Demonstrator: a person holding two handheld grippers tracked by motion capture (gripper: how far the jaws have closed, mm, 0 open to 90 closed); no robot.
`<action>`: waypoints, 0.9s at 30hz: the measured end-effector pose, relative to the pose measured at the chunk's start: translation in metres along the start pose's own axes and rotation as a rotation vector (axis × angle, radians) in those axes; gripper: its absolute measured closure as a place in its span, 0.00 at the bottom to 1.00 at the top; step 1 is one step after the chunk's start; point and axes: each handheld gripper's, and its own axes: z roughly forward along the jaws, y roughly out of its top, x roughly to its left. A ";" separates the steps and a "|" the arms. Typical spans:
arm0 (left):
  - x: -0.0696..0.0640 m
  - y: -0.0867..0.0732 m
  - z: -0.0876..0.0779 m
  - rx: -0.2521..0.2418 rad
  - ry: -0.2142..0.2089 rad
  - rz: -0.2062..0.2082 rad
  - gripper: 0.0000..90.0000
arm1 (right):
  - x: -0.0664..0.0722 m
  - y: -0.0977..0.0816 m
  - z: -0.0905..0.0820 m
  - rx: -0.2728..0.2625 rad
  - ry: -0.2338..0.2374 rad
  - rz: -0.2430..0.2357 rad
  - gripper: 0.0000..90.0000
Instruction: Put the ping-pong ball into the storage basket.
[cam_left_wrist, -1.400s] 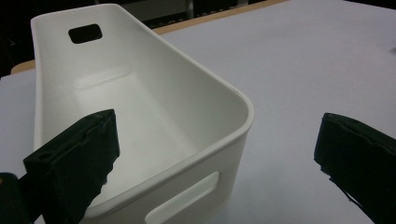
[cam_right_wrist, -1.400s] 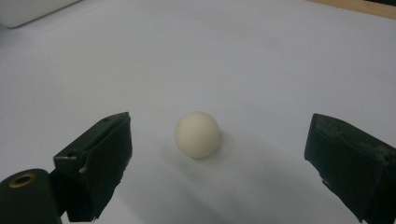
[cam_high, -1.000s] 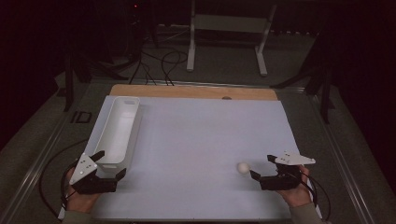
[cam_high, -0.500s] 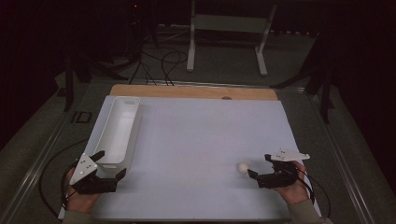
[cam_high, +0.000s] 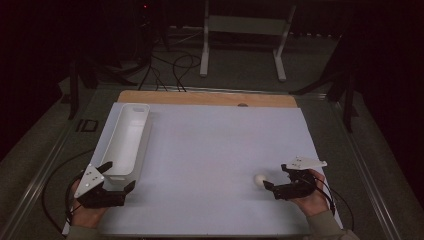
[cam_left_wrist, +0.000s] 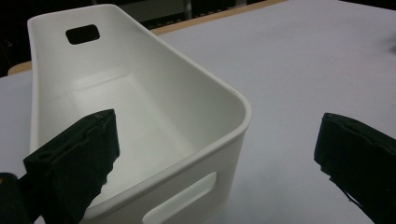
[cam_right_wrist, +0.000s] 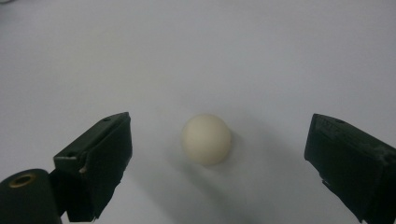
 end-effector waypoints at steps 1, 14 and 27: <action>0.000 0.000 0.000 0.000 0.000 0.000 0.01 | 0.000 0.000 0.001 0.006 0.000 -0.003 0.08; 0.000 0.000 0.000 0.001 -0.004 -0.003 0.01 | -0.001 0.004 0.010 0.065 0.002 0.002 0.08; 0.000 0.000 0.000 0.000 -0.004 -0.002 0.01 | -0.001 0.007 0.018 0.118 -0.004 -0.007 0.08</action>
